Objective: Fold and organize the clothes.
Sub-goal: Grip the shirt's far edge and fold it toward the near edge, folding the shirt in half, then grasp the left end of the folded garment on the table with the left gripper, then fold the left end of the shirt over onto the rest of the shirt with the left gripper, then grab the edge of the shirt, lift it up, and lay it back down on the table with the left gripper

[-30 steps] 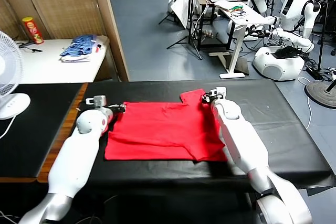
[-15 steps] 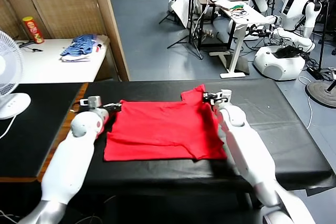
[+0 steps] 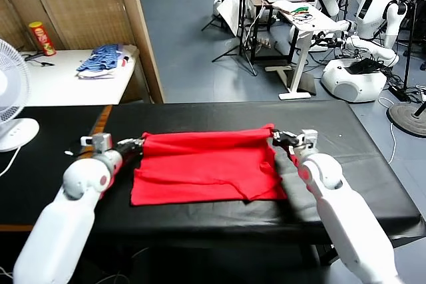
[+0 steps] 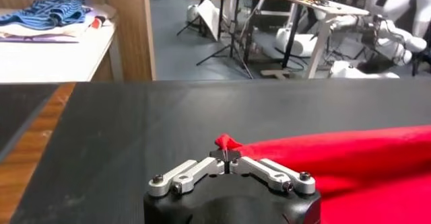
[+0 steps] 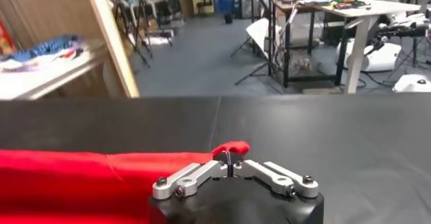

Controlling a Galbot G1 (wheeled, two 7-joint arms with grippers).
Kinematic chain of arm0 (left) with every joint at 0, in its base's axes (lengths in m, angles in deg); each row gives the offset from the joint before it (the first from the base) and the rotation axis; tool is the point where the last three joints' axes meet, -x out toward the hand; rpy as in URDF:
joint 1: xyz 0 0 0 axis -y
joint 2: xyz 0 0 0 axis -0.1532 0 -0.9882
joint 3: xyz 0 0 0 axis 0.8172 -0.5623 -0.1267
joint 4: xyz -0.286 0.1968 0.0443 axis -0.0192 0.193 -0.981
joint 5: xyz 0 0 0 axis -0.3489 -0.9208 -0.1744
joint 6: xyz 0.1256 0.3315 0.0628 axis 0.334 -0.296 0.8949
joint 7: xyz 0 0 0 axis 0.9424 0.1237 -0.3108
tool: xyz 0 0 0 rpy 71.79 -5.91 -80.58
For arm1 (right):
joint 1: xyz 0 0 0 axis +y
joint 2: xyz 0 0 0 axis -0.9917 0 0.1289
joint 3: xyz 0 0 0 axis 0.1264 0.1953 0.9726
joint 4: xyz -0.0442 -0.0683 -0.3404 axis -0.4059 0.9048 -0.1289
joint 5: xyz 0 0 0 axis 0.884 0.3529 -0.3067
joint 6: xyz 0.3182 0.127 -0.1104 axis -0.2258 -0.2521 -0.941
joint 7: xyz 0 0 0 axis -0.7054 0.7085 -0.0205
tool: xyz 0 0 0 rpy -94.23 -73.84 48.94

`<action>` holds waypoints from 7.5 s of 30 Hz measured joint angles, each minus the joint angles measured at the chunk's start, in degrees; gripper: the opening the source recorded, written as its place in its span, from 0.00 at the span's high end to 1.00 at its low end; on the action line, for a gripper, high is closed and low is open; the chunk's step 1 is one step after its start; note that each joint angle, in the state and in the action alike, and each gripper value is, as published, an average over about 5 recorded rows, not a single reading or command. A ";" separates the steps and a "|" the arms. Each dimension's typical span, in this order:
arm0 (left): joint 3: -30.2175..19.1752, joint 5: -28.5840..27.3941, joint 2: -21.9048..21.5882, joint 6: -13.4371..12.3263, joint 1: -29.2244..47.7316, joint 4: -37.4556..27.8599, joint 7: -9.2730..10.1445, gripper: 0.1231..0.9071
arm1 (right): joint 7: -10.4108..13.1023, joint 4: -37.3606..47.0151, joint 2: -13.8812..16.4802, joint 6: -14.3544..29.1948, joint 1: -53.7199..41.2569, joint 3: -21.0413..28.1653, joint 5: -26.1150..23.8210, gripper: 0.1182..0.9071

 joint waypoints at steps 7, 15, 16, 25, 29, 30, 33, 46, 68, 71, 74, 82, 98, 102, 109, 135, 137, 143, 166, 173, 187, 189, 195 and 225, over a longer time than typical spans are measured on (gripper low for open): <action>1.35 -0.99 -2.13 0.78 -6.30 6.04 0.84 1.00 | 0.42 -6.13 2.55 -4.75 3.09 -0.18 -1.03 1.00; 1.51 -4.25 -2.21 1.55 -11.01 9.18 0.66 1.00 | 1.96 -10.96 3.96 -6.91 7.06 -1.07 -3.21 1.00; 1.46 -4.74 -2.08 1.55 -11.43 9.33 0.64 1.00 | 2.02 -11.38 4.04 -6.91 7.56 -1.23 -3.23 1.00; 1.63 -7.55 -1.11 1.56 -13.55 10.10 0.81 1.00 | -0.42 -15.20 5.01 -6.90 12.08 -3.25 -2.82 0.96; 2.07 -7.67 -0.98 1.55 -14.19 10.94 1.00 0.94 | -0.43 -17.33 5.17 -6.90 14.32 -4.74 -2.26 0.75; 2.22 -7.67 -1.08 1.55 -14.40 11.22 1.05 0.91 | -0.38 -17.83 5.21 -6.89 14.80 -5.19 -2.01 0.66; 2.82 -7.45 -1.72 1.55 -15.00 12.29 1.26 0.71 | 0.53 -18.71 4.87 -6.89 15.50 -6.91 -0.59 0.45; 3.84 0.61 0.92 1.54 -10.40 9.62 4.15 0.14 | 4.54 -7.97 -2.72 0.93 8.92 -5.03 -5.10 0.14; 2.52 -1.88 8.90 1.02 -7.04 -1.29 3.83 0.72 | 7.48 4.19 -13.43 7.79 6.51 -1.75 -12.30 0.99; 2.15 -5.50 9.61 -0.83 -7.18 -1.57 3.76 0.92 | 8.36 3.99 -14.01 9.34 7.15 -1.35 -13.46 0.99; 2.01 -8.25 10.18 -2.96 -7.28 -1.84 3.59 0.97 | 7.43 3.33 -14.06 9.37 7.92 -1.29 -13.66 0.99; 2.32 -10.26 10.24 -5.47 -7.39 -1.73 2.30 0.86 | 4.78 -0.03 -12.30 8.24 10.41 -2.62 -13.36 0.63; 6.77 -4.02 8.79 -5.46 -11.42 3.88 2.36 0.14 | 4.74 -16.10 -7.01 6.24 18.09 -7.62 -8.23 0.14; 7.96 -4.50 9.99 -5.88 -13.59 4.16 2.19 0.14 | 4.75 -18.76 -6.79 6.43 19.18 -7.88 -8.08 0.14; 8.95 -5.59 12.40 -6.95 -16.22 3.46 1.43 0.18 | 4.68 -21.18 -6.39 6.59 19.38 -8.00 -8.04 0.14; 10.29 -28.70 5.35 -15.41 -17.57 0.89 -0.56 0.96 | 3.95 -23.05 -7.31 7.12 19.30 -9.44 -8.75 0.14; 10.49 -30.54 2.29 -16.05 -17.58 0.64 -0.47 0.96 | 3.99 -23.16 -7.56 7.12 19.48 -9.48 -8.90 0.14; 9.11 -27.30 -1.22 -12.15 -17.03 3.80 1.78 0.96 | 4.03 -23.70 -8.19 7.10 20.01 -9.61 -10.24 0.14; -4.08 8.30 21.34 -1.41 -11.67 14.57 11.81 0.96 | 3.85 -22.18 -9.74 7.05 20.86 -10.68 -12.70 0.14; -4.96 7.36 24.79 -2.44 -11.71 12.81 10.93 0.96 | 3.60 -21.86 -9.66 7.12 21.09 -10.67 -13.17 0.14; -5.76 6.44 29.23 -4.84 -11.81 10.86 10.82 0.96 | 3.44 -21.11 -9.86 7.36 20.83 -10.17 -14.08 0.14; -5.99 5.46 29.76 -5.46 -11.57 10.28 10.31 0.96 | 3.38 -21.07 -9.86 7.36 20.74 -10.12 -14.08 0.14; -6.25 4.07 31.14 -6.46 -11.12 7.97 9.29 0.95 | 2.86 -20.50 -9.72 7.37 20.13 -9.52 -14.15 0.14; 7.83 -3.53 13.96 -14.87 -15.19 6.60 0.29 0.14 | -0.59 -3.43 -15.68 4.07 7.74 14.10 -34.32 0.14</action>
